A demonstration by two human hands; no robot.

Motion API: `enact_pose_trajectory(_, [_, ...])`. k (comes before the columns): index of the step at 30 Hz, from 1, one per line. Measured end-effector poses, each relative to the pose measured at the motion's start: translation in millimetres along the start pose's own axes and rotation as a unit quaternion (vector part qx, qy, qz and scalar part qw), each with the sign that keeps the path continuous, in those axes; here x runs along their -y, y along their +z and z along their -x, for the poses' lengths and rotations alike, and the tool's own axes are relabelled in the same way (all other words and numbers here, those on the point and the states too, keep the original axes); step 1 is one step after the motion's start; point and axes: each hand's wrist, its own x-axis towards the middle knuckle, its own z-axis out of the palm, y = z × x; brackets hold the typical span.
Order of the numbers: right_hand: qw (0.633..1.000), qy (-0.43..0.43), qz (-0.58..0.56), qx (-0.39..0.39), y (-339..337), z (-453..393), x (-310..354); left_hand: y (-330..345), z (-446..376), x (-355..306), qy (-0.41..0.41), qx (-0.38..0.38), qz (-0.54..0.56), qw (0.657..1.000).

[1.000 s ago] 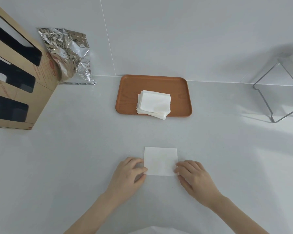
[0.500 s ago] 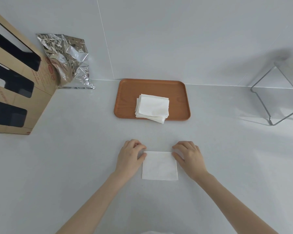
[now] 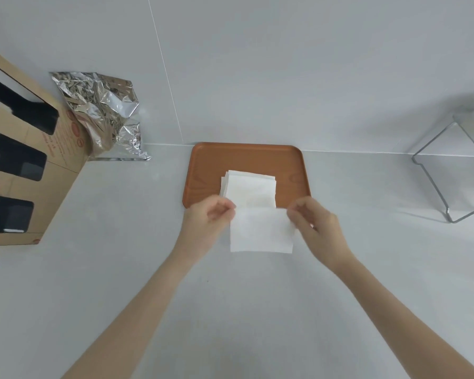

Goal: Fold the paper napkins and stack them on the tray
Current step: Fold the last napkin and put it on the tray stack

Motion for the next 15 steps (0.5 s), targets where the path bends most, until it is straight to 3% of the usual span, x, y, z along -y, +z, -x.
enact_pose_trajectory(3, [0.998, 0.023, -0.056, 0.006, -5.1, -40.5, 10.1, -12.3, -39.0, -17.4, 0.007, -0.006, 0.039, 0.999])
enact_pose_trajectory(6, [0.998, 0.038, -0.043, 0.009, 0.6, -79.9, 1.9, -12.8, -78.9, -14.0, 0.004, -0.019, -0.004, 1.000])
enact_pose_trajectory(15, [0.987, 0.065, 0.149, 0.003, 44.0, -116.0, -47.2, 13.8, -118.1, 44.1, -0.014, -0.036, -0.157, 0.987])
